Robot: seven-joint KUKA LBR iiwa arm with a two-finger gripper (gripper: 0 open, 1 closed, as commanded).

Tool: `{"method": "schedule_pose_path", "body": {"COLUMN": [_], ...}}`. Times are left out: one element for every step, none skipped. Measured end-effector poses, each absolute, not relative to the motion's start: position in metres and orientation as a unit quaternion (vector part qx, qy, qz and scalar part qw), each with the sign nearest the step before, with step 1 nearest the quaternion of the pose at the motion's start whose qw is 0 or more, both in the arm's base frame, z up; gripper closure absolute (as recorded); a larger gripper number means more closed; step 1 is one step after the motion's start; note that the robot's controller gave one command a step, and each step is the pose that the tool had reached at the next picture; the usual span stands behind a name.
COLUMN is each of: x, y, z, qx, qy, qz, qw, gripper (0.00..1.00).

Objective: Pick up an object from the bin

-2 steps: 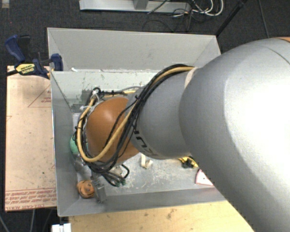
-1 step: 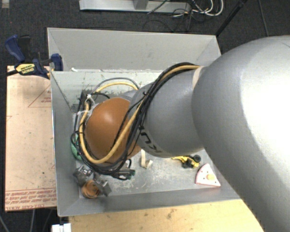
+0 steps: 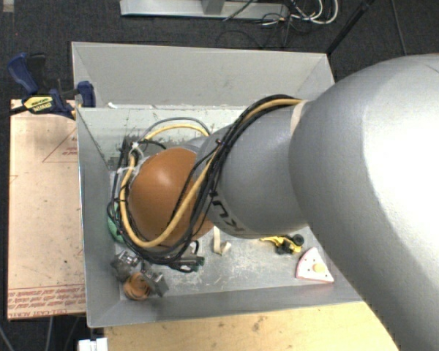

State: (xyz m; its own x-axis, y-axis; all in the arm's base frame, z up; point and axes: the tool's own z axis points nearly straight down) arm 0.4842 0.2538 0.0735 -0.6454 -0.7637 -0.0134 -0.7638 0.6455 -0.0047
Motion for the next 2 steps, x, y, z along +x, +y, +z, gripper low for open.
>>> {"method": "schedule_pose_path", "body": {"x": [0.485, 0.484], "y": [0.255, 0.254], "z": [0.104, 0.091], "qx": [-0.42, -0.42], "qy": [0.908, 0.908], "qz": [0.001, 0.001], "qw": [0.002, 0.0], "gripper": [1.0, 1.0]}}
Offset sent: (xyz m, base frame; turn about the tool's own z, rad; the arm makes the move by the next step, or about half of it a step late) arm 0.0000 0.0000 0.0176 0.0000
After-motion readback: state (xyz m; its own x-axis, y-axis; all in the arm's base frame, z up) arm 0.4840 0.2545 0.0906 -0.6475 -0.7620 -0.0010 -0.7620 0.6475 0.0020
